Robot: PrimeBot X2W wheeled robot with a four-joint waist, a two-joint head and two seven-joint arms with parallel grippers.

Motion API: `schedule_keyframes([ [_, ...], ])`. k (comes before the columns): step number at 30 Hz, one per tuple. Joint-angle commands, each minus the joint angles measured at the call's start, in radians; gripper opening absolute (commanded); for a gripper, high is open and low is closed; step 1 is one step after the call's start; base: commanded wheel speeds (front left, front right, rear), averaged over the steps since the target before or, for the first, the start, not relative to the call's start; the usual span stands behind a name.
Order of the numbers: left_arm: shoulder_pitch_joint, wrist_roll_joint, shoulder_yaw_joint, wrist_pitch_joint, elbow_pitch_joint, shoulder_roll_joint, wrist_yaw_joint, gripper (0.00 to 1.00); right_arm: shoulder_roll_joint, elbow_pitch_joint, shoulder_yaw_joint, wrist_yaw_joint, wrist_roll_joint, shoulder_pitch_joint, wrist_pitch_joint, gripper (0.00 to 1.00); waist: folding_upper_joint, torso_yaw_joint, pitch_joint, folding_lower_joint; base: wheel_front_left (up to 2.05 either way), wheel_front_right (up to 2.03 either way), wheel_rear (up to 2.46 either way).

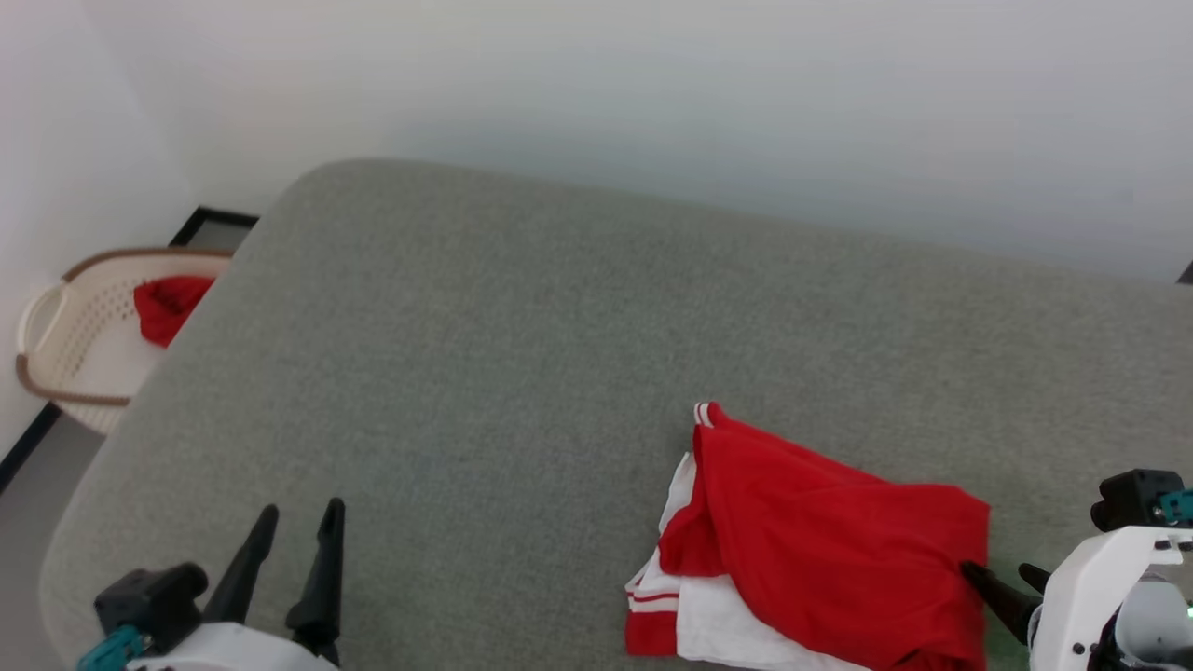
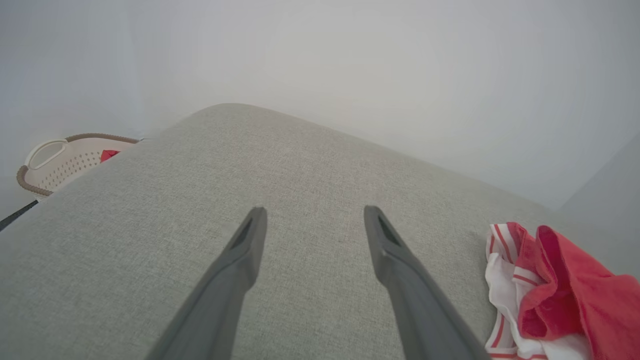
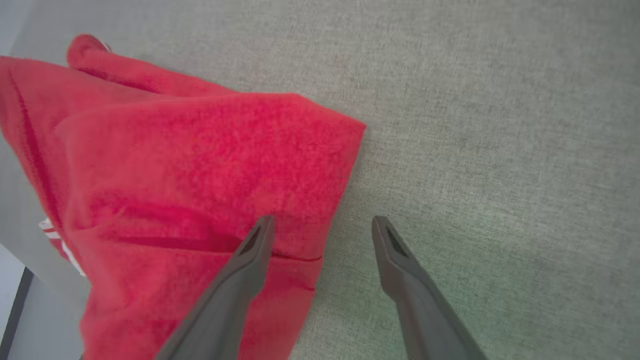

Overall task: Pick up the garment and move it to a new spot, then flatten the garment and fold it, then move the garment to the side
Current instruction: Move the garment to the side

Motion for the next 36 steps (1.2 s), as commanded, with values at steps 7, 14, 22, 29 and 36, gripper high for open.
schedule_keyframes([
  [7, -0.057, 0.002, -0.019, -0.014, 0.033, -0.033, -0.02, 1.0, 0.046, 0.019, -0.055, 0.0, -0.053, -0.051, 0.144, 1.0, 0.0, 0.045, 0.107, 0.0, 0.0, 0.0, 0.0],
  [14, -0.085, 0.002, -0.026, -0.029, 0.067, -0.052, -0.034, 1.0, 0.087, 0.056, -0.016, 0.0, -0.041, -0.065, 0.26, 0.37, 0.0, 0.049, 0.125, 0.0, 0.0, 0.0, 0.0],
  [22, -0.095, -0.006, -0.018, -0.038, 0.089, -0.062, -0.043, 1.0, 0.064, 0.061, -0.048, -0.001, -0.043, -0.098, 0.269, 0.0, 0.0, 0.041, 0.124, 0.0, 0.0, 0.0, 0.0],
  [29, -0.09, -0.003, -0.013, -0.045, 0.095, -0.065, -0.046, 1.0, 0.022, 0.037, -0.043, -0.001, -0.05, -0.145, 0.256, 0.0, 0.0, 0.011, 0.109, 0.0, 0.0, 0.0, 0.0],
  [36, -0.091, 0.001, -0.022, -0.044, 0.099, -0.06, -0.052, 1.0, -0.043, 0.014, -0.023, -0.001, -0.043, -0.178, 0.246, 0.0, 0.0, -0.024, 0.092, 0.0, 0.0, 0.0, 0.0],
])
